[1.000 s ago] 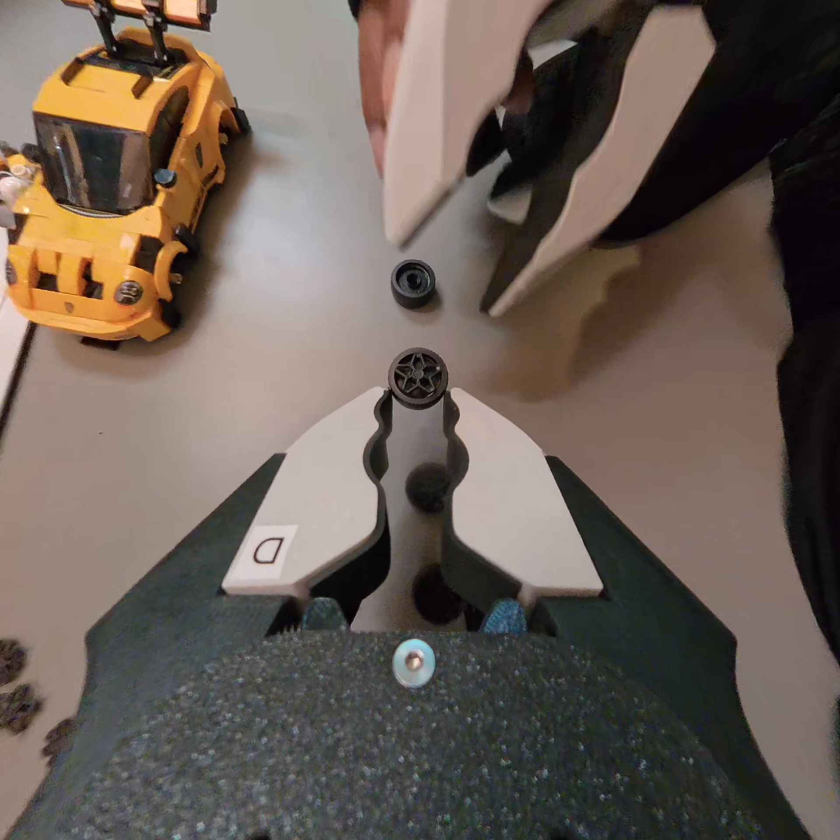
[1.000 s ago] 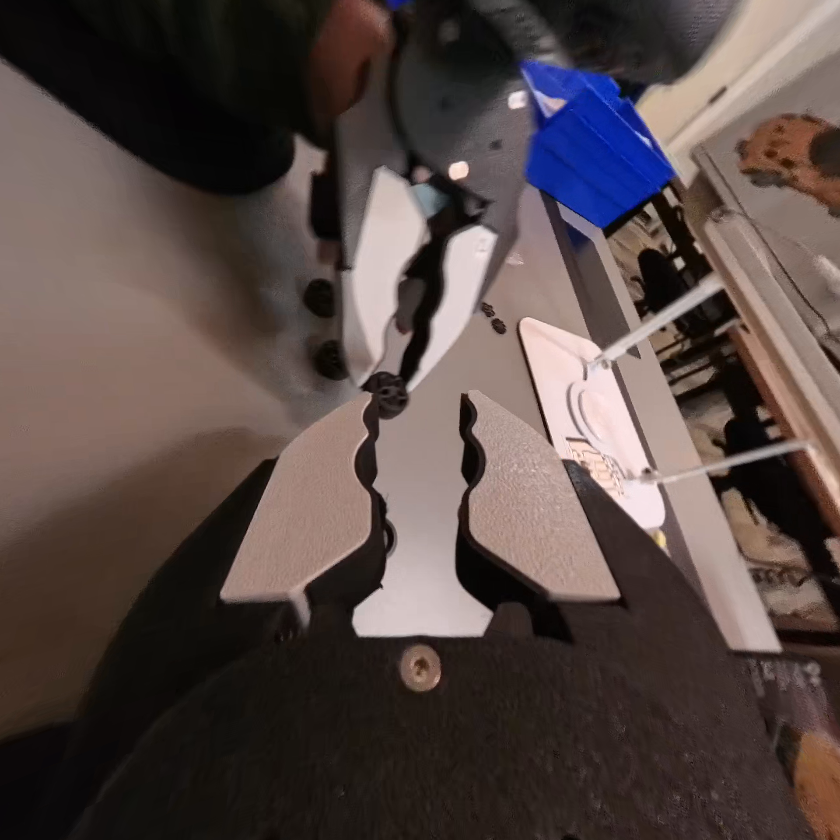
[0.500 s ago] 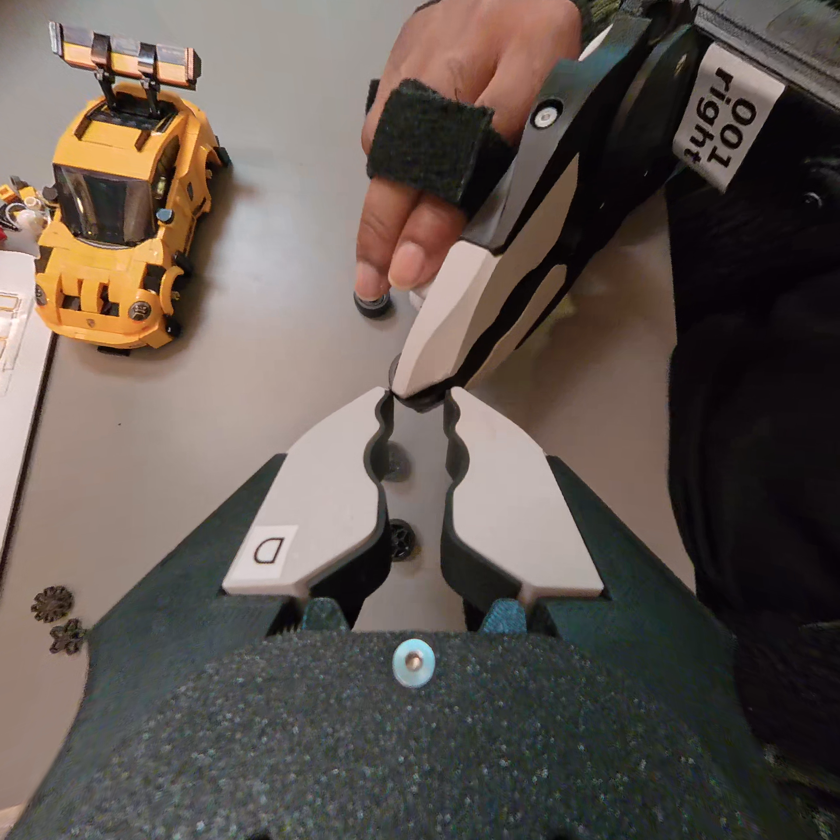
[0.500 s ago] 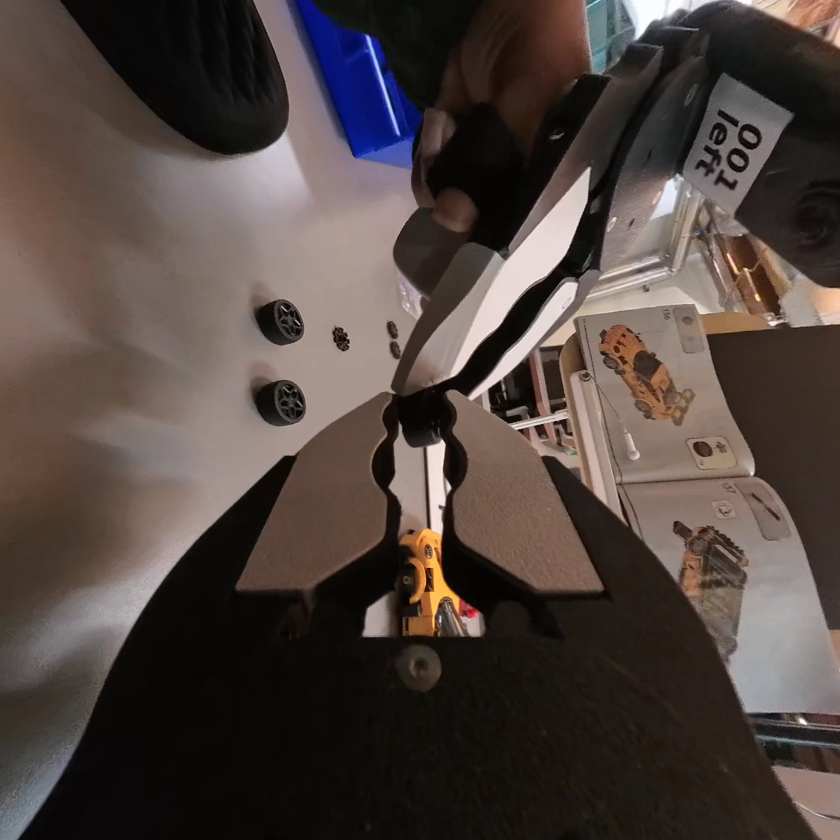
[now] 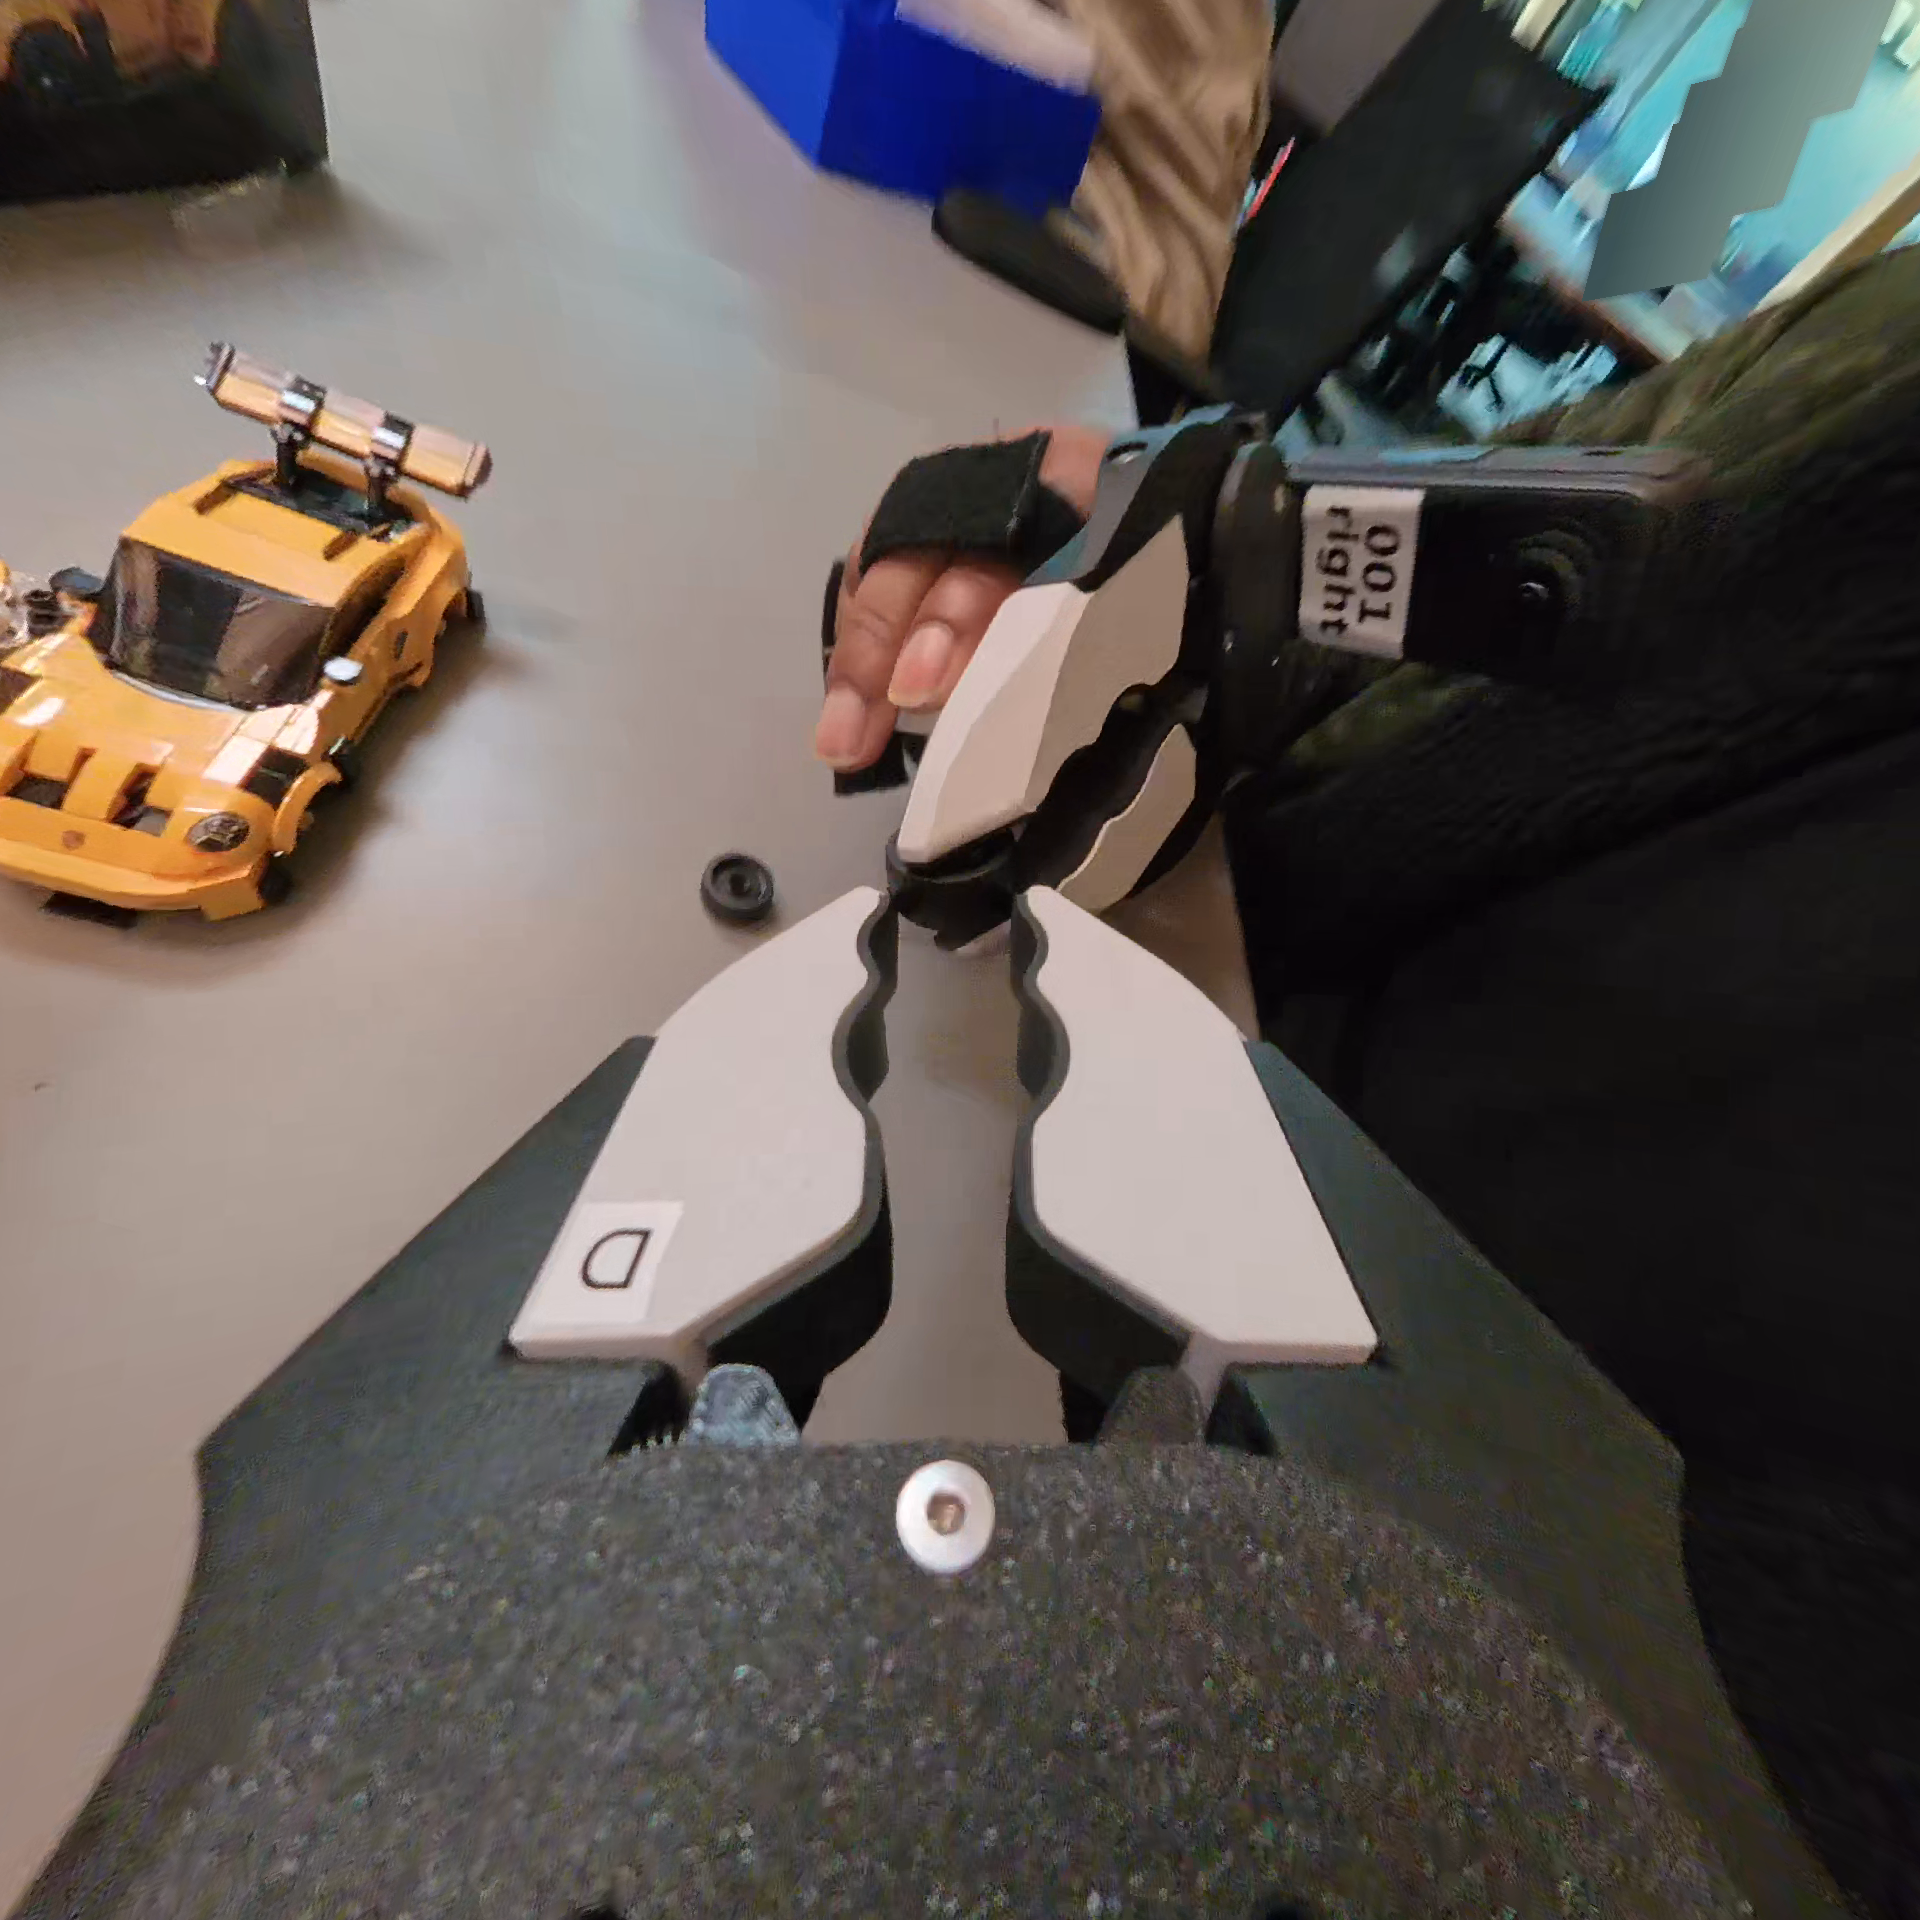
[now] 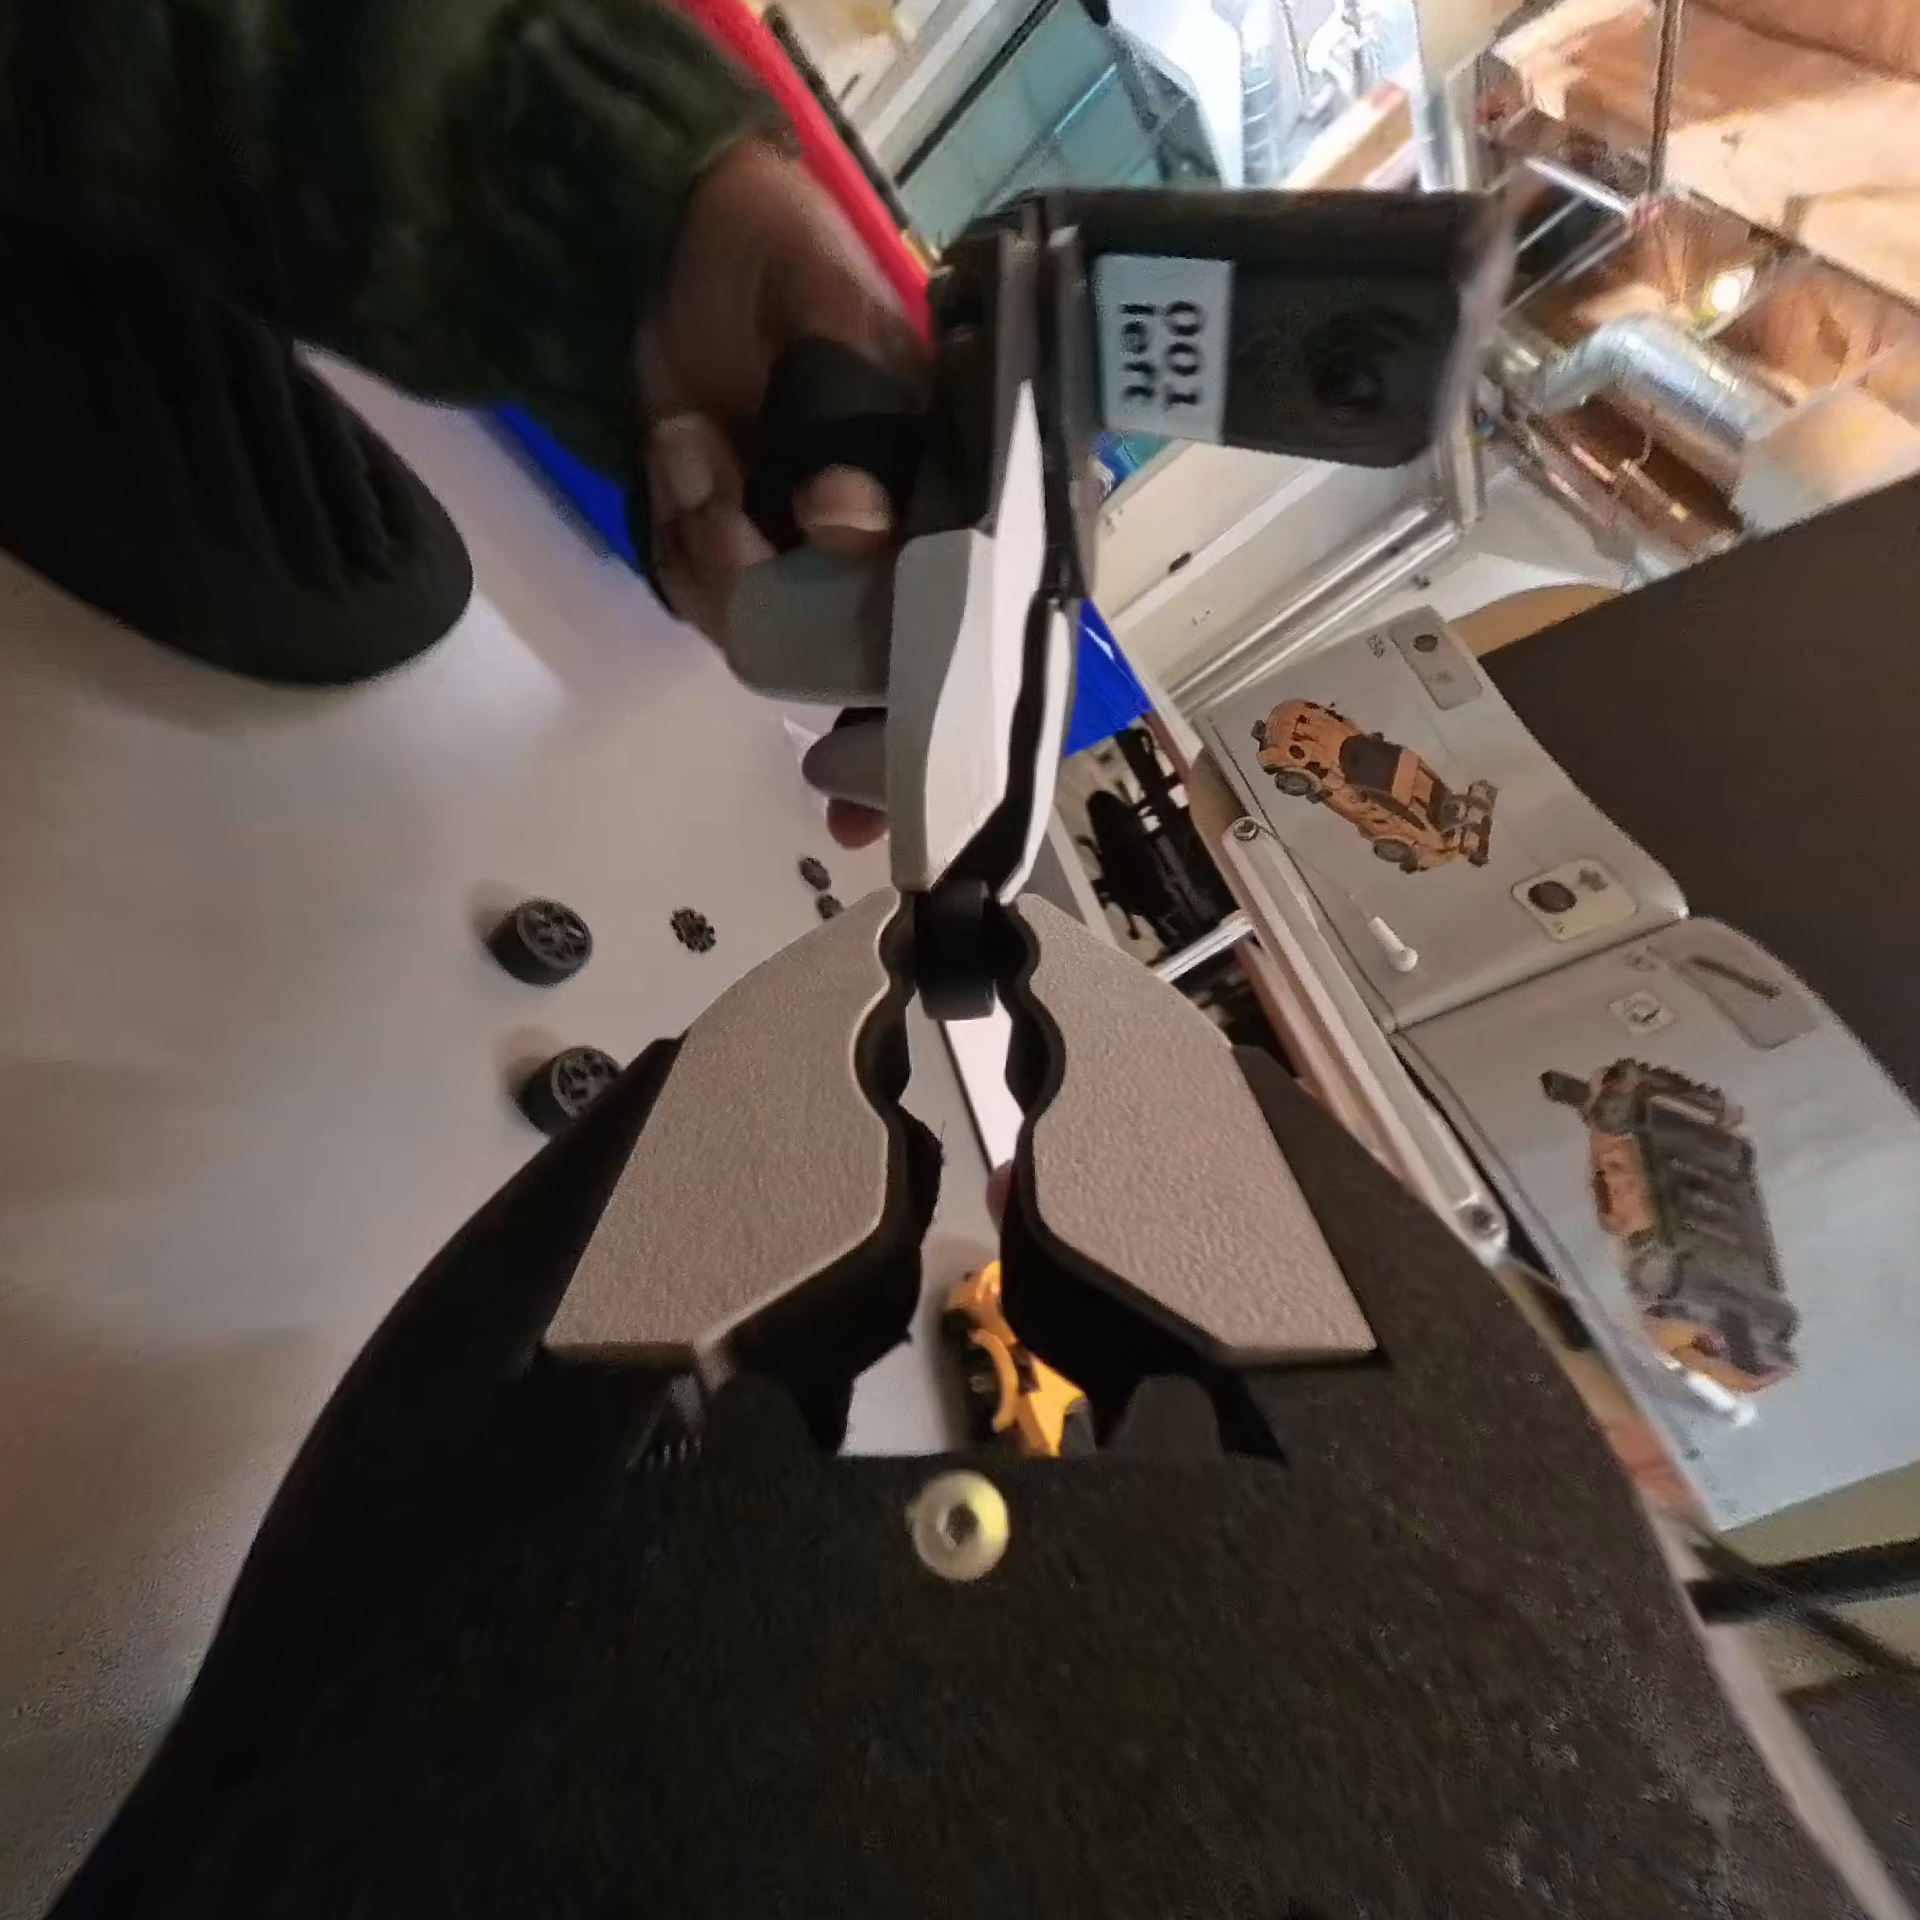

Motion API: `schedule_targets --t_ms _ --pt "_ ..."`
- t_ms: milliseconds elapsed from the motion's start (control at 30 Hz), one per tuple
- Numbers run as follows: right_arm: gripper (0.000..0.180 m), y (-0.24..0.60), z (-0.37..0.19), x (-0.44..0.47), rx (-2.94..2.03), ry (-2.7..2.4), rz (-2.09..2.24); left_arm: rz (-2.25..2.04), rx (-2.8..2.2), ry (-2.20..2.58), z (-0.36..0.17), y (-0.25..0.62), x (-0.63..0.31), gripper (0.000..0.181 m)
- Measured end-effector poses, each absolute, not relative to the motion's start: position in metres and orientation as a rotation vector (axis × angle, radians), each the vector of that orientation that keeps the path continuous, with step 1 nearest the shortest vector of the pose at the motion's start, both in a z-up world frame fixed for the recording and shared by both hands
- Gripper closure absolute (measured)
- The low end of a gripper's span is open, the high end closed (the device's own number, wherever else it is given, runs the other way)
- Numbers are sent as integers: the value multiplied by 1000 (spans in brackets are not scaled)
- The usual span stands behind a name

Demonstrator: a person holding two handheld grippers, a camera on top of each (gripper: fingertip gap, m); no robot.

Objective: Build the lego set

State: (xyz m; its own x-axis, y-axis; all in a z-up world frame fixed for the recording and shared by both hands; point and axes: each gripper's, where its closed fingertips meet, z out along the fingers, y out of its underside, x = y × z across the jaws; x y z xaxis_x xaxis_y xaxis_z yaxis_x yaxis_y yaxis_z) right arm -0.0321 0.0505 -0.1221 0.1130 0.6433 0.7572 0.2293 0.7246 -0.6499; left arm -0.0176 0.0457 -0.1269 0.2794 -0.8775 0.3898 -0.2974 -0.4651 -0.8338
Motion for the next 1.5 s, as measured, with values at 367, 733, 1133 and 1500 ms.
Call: schedule_targets --t_ms 367,733,1133,1500 --pt "166 58 -106 -26 -919 -1333 638 -1599 -1851 688 -108 54 -7 156" --pt "167 58 -103 -26 -902 -1328 617 -1670 -1847 610 -106 56 -6 157" --pt "148 96 -130 0 -1253 -1395 801 -1150 -1799 748 -147 86 -31 158" --pt "180 110 -180 2 -1812 -1330 897 -726 -1801 718 -164 114 -26 158"
